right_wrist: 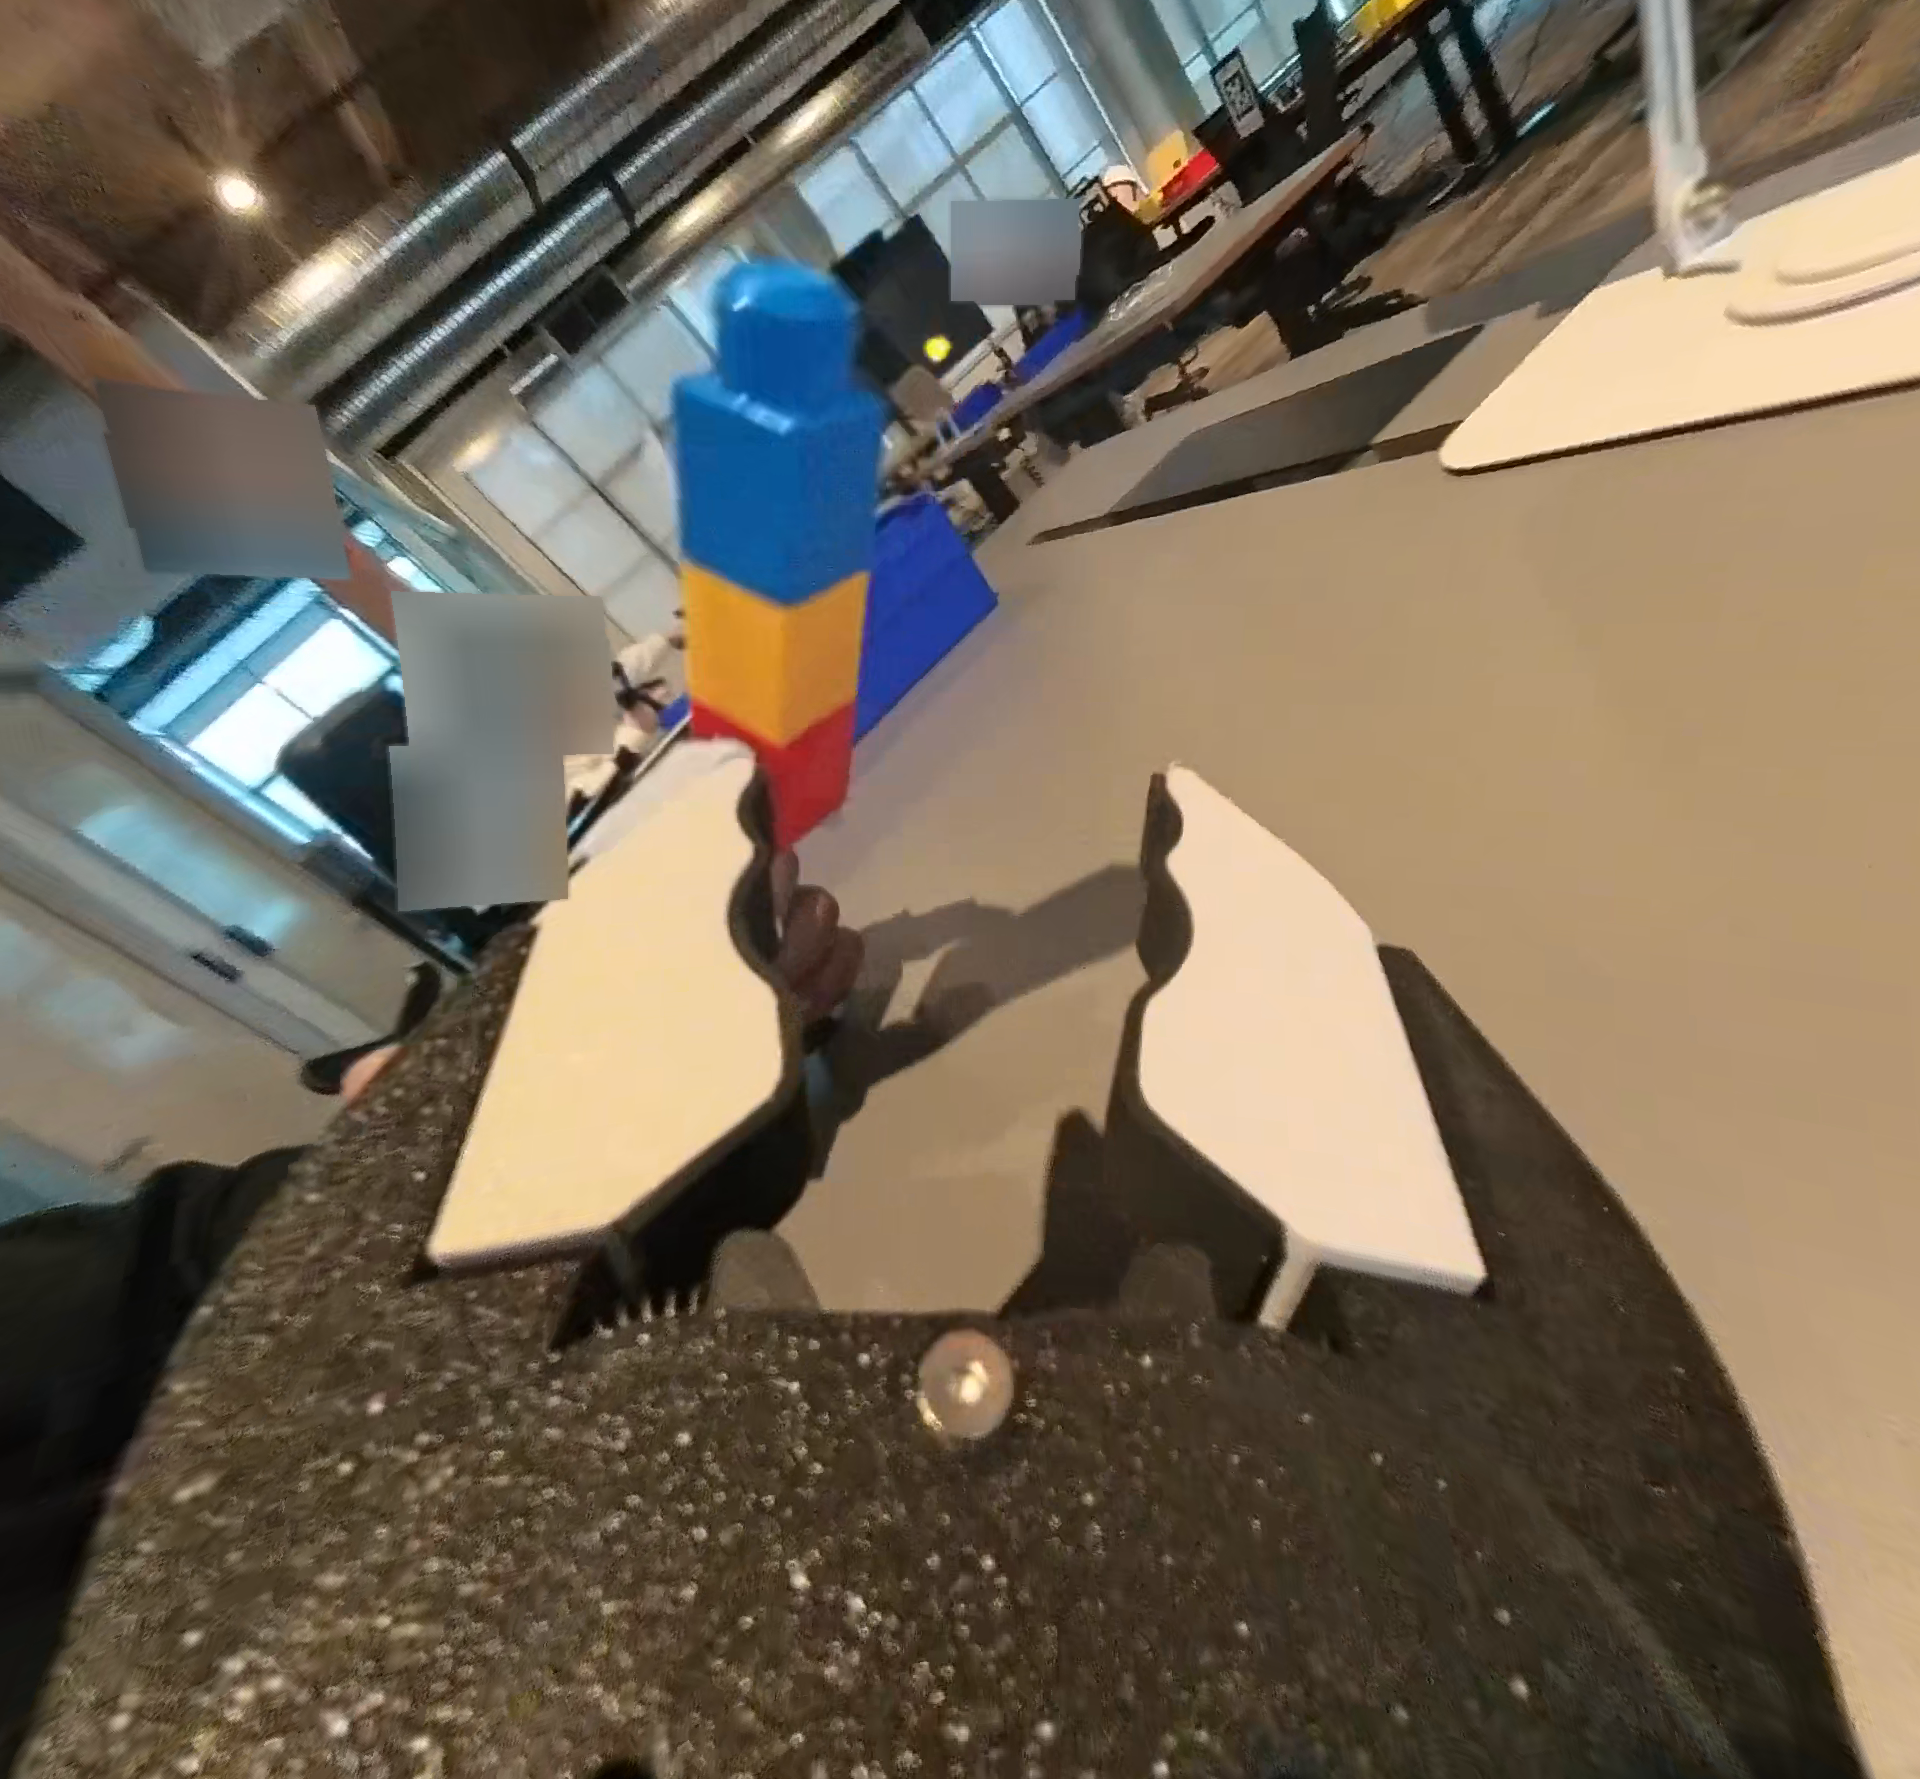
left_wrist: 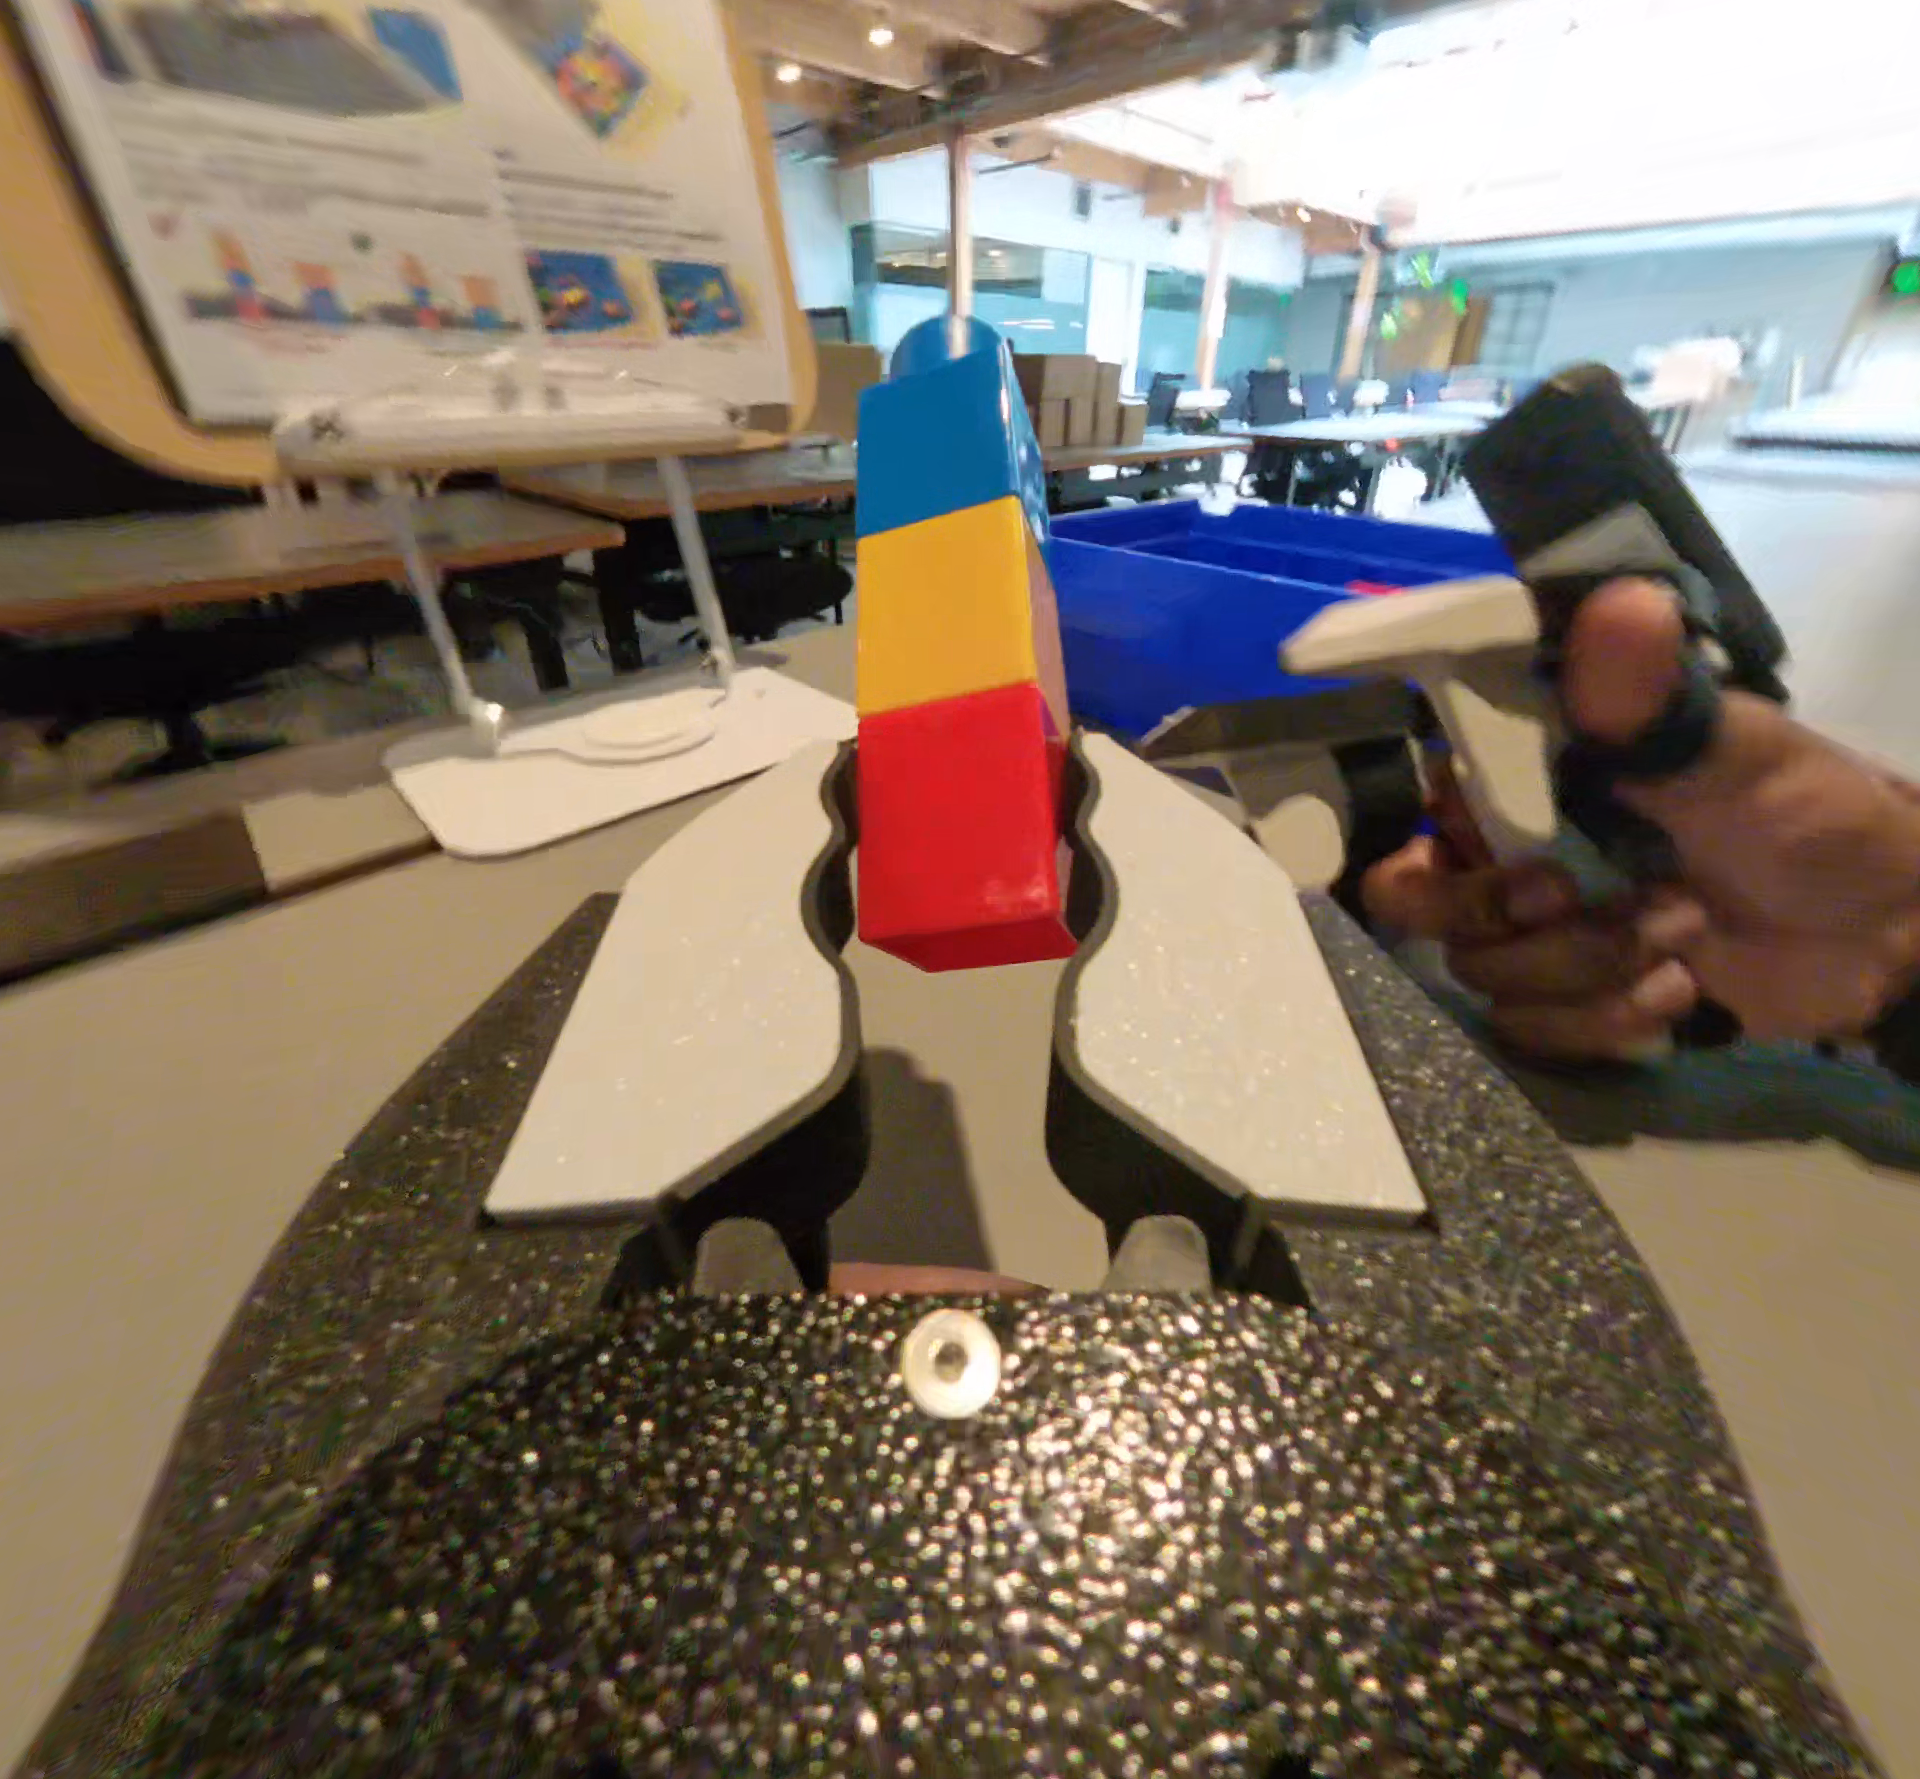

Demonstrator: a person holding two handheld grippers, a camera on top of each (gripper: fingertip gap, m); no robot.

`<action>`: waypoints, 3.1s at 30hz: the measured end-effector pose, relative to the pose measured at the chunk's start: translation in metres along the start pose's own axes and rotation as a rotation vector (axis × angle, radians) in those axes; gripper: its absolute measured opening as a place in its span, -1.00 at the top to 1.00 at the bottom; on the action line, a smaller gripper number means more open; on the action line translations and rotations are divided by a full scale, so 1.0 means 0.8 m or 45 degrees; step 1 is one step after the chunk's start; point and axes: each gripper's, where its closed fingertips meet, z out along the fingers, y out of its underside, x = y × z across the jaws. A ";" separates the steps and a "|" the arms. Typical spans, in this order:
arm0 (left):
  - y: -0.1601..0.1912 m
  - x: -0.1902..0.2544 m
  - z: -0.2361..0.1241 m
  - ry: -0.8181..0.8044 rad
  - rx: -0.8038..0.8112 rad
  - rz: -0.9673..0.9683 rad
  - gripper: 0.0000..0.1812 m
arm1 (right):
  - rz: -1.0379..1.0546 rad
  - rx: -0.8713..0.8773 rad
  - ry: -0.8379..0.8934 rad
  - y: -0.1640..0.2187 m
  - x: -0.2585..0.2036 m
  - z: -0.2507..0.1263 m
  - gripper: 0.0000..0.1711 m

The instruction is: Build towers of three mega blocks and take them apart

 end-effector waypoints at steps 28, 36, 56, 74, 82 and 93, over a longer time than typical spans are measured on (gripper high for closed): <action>0.033 0.067 0.005 0.091 -0.116 0.638 0.37 | -0.535 0.083 0.067 -0.017 -0.054 -0.001 0.53; 0.044 0.086 0.011 0.128 -0.175 0.691 0.33 | -0.703 0.063 0.048 -0.002 -0.079 0.011 0.56; 0.047 0.089 0.016 0.025 -0.262 0.564 0.53 | -0.701 0.160 0.046 0.000 -0.101 0.020 0.57; 0.038 0.064 0.009 -0.071 -0.275 0.771 0.58 | -0.692 -0.070 0.067 0.016 -0.089 0.023 0.58; 0.022 0.076 0.006 0.034 -0.162 0.701 0.59 | -0.295 -0.051 -0.207 0.003 -0.097 0.010 0.58; 0.040 0.053 0.006 0.011 -0.280 0.562 0.60 | -1.478 0.497 0.541 -0.103 -0.131 -0.066 0.58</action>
